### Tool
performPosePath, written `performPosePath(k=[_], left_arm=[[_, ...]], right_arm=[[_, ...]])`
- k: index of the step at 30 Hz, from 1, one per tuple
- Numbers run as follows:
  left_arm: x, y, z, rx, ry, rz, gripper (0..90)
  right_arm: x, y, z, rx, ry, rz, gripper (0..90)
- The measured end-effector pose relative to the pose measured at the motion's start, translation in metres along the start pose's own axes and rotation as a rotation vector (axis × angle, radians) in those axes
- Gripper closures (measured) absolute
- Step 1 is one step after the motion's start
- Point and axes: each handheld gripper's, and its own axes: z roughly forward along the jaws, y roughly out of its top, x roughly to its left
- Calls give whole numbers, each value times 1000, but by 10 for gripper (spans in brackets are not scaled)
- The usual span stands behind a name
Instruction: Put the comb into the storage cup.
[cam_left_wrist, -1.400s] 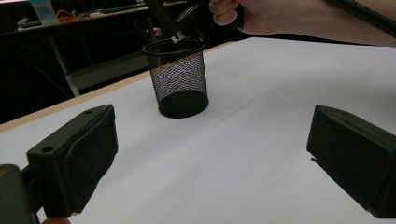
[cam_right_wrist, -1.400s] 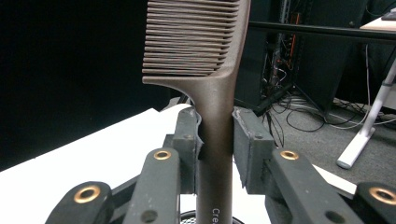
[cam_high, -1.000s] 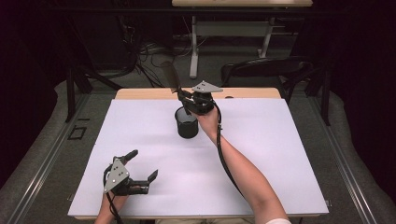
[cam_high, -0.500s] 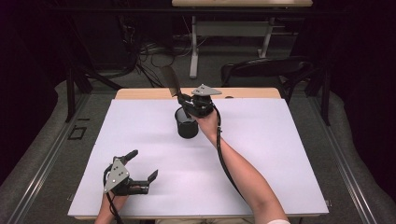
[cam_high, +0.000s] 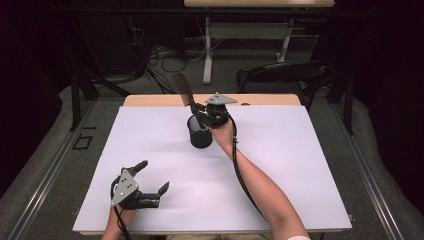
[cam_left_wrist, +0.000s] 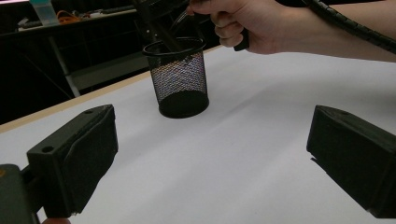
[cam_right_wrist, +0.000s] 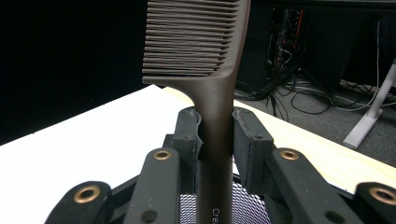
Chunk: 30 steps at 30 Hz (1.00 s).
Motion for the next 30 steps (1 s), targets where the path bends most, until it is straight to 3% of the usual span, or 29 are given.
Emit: performPosePath(k=[30], left_arm=[[0,0,0,0,1,4,21]], right_arm=[[-1,-12,-1,33,1,4,725]])
